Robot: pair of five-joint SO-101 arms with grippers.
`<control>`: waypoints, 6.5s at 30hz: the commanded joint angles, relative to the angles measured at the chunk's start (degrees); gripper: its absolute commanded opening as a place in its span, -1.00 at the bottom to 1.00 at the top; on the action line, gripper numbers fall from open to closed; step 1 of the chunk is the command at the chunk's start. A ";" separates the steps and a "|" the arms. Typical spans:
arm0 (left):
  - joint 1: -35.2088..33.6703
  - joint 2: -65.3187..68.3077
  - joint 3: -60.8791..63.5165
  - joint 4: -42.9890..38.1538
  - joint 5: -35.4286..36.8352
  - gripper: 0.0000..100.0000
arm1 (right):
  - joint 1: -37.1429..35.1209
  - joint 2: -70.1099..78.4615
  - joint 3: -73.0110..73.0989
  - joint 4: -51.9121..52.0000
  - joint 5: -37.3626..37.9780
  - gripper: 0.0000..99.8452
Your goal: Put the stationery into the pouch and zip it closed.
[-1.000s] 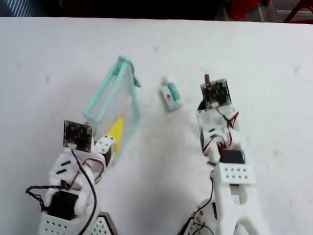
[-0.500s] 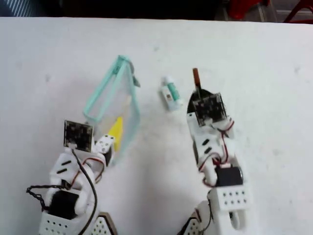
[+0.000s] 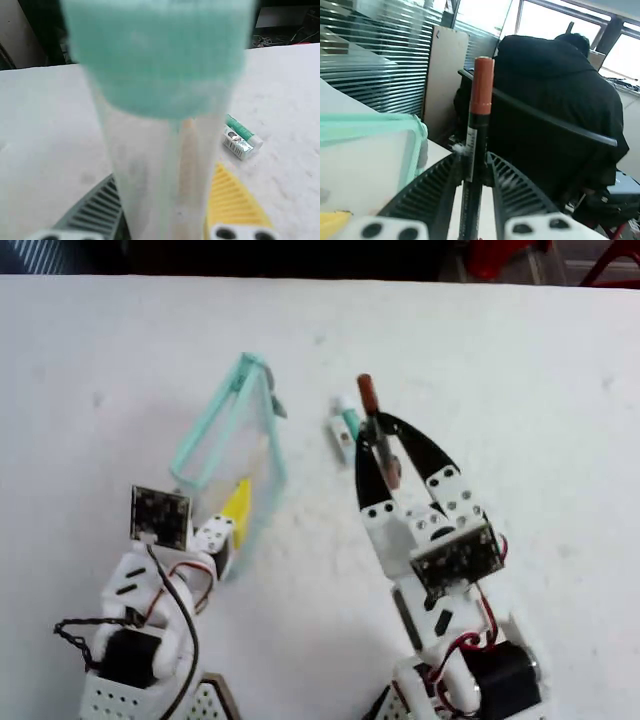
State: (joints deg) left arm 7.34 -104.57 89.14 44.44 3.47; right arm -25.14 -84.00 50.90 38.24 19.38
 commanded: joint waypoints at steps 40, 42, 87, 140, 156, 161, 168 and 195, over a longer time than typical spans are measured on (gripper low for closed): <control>0.13 0.13 -0.79 -1.41 0.88 -0.62 | 11.82 9.36 -10.55 -6.11 -30.86 -0.97; 0.13 0.13 -0.79 -1.41 0.88 -0.62 | 7.25 10.59 -10.81 -6.29 -26.37 -0.97; 2.33 0.13 2.73 2.11 -9.49 -0.63 | -15.25 34.77 -17.14 -7.87 -17.05 -0.97; 4.70 0.13 -8.97 12.75 -1.14 -0.58 | -17.71 32.92 -26.73 1.71 -16.53 -0.56; 4.70 0.13 -7.74 12.13 -1.14 -0.57 | -21.23 1.63 -30.07 21.05 -11.34 -0.56; 4.70 0.13 -5.45 9.05 -1.41 -0.58 | -26.51 -0.92 -30.07 23.08 -11.34 -0.56; 4.70 0.13 -5.27 9.41 -1.41 -0.58 | -26.68 -1.27 -27.34 22.99 -11.52 -0.56; 4.70 0.13 -5.36 9.49 -1.14 -0.58 | -22.64 -5.41 -19.34 22.29 -12.57 -0.56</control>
State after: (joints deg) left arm 11.21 -104.57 84.31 55.25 2.51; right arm -51.25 -89.80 27.69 61.98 2.42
